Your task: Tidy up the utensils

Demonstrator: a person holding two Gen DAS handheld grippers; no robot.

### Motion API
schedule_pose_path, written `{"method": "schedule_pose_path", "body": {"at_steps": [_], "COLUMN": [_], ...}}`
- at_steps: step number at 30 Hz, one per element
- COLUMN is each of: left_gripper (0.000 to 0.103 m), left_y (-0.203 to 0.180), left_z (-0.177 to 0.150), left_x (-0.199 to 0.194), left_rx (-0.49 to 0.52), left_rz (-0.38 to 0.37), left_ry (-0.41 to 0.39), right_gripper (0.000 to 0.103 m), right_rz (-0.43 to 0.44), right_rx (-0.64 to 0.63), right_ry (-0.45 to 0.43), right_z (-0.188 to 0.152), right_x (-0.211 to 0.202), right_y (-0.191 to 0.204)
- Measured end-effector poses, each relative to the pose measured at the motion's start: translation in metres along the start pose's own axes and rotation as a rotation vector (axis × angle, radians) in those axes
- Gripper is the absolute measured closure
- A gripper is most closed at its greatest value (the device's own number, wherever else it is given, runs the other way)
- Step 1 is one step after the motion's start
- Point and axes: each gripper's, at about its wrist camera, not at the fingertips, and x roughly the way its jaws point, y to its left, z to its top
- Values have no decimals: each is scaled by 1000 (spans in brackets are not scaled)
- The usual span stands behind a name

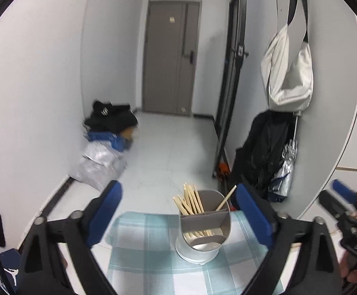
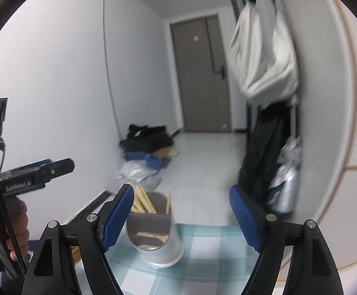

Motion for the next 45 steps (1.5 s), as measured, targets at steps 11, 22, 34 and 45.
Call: {"method": "schedule_pose_path", "body": {"at_steps": [11, 22, 34, 45], "left_gripper": [1, 1, 1, 1], "left_y": [10, 12, 13, 19], "left_z": [-23, -72, -97, -104], "left_x": [-39, -22, -9, -6], "left_rx": [-44, 15, 13, -26], "left_rz": [39, 96, 150, 126], "left_ry": [-112, -91, -83, -33], "right_gripper": [0, 0, 0, 0], "right_rz": [-20, 10, 4, -33], "right_rx": [-73, -73, -4, 17], "right_ry": [-156, -124, -41, -39], "right_z": [-19, -85, -117, -120], "right_x": [-82, -42, -20, -22], "right_y": [41, 46, 31, 25]}}
